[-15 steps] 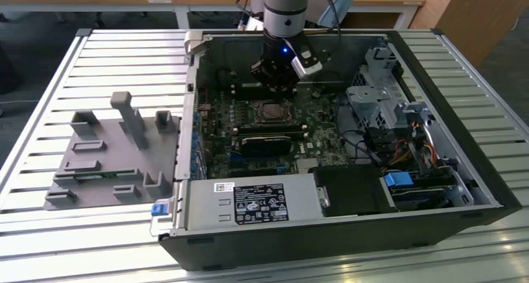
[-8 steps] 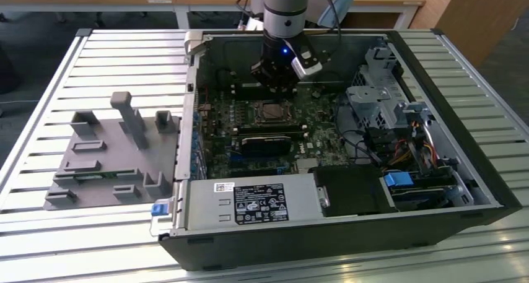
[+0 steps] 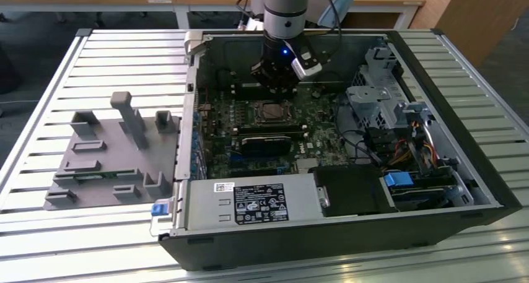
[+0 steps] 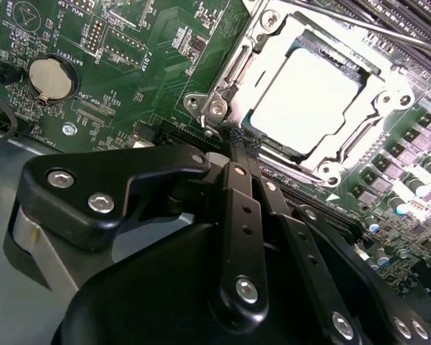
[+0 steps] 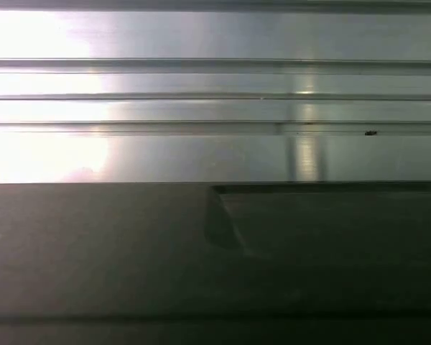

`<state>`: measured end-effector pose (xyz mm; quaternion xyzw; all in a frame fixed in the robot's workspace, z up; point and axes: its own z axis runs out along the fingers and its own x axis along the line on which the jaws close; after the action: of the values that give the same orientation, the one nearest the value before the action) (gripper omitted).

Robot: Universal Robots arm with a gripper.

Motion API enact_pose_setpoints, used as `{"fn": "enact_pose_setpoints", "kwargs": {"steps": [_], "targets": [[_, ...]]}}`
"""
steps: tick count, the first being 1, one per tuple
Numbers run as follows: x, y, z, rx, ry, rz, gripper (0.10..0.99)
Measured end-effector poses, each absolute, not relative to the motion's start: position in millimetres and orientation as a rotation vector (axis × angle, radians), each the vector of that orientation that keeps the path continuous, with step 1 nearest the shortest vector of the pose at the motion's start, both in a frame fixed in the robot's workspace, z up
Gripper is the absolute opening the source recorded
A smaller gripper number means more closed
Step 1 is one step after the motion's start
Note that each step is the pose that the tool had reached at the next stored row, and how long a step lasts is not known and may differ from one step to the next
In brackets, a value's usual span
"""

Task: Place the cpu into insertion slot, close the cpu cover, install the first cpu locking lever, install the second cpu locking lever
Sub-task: 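Install the first cpu locking lever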

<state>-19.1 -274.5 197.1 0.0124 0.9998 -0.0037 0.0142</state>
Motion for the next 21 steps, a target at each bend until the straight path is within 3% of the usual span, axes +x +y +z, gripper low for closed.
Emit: {"fn": "enact_pose_setpoints", "kwargs": {"steps": [21], "targets": [[-18.7,-271.6,201.2,0.039,3.113,-0.005,0.106]]}}
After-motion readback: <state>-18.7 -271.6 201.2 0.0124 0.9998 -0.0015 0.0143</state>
